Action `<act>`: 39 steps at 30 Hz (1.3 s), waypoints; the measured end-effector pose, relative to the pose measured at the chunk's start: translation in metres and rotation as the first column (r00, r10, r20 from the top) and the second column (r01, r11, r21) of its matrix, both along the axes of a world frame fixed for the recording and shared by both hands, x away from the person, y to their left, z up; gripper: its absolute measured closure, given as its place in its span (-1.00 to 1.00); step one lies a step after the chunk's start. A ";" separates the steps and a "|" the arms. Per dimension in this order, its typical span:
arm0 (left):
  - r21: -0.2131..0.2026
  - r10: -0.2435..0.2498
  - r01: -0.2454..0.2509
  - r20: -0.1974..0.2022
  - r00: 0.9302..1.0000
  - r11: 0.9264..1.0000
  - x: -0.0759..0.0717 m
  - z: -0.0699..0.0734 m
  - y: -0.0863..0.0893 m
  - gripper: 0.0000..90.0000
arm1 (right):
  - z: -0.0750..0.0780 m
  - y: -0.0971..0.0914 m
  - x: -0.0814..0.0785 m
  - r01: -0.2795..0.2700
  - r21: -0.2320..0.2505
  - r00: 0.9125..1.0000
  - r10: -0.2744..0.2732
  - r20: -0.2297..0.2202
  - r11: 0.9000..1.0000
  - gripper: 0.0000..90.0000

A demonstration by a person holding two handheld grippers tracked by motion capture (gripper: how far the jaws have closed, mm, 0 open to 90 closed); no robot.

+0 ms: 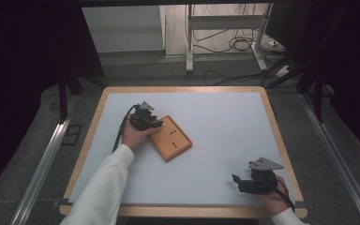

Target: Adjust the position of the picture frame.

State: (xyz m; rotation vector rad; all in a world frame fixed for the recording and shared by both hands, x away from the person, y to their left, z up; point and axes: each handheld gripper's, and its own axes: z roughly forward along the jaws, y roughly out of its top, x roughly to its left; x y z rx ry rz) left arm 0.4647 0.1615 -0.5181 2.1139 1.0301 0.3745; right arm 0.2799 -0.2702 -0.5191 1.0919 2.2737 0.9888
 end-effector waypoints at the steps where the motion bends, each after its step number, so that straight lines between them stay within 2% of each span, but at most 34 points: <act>1: 0.004 -0.004 0.004 0.000 1.000 1.000 0.000 -0.001 0.000 0.30 | 0.000 0.000 0.000 0.001 0.000 1.000 -0.001 0.000 1.000 -0.63; 11: -0.002 -0.001 0.001 0.024 1.000 1.000 -0.001 -0.005 -0.003 0.85 | -0.001 0.000 0.001 0.004 -0.005 1.000 -0.004 -0.006 1.000 -0.63; 21: -0.054 0.008 -0.007 0.013 1.000 0.999 -0.001 -0.004 0.001 0.87 | -0.002 0.000 0.001 0.007 -0.010 1.000 -0.007 -0.009 1.000 -0.63; 23: -0.055 0.006 -0.005 0.020 1.000 0.998 -0.002 -0.002 0.000 0.86 | -0.002 0.000 0.001 0.009 -0.010 1.000 -0.009 -0.008 1.000 -0.63; 28: -0.027 -0.014 0.015 0.031 0.999 1.000 -0.005 0.006 -0.001 0.86 | -0.002 0.000 0.001 0.012 -0.011 1.000 -0.012 -0.007 1.000 -0.63; 33: -0.020 -0.037 0.038 0.022 0.999 0.999 -0.011 0.011 -0.007 0.86 | -0.002 -0.001 0.001 0.013 -0.010 1.000 -0.013 -0.005 1.000 -0.63; 39: -0.040 -0.083 0.083 0.011 0.996 0.996 -0.025 0.020 -0.016 0.86 | -0.002 -0.001 0.001 0.016 -0.010 1.000 -0.016 -0.005 1.000 -0.63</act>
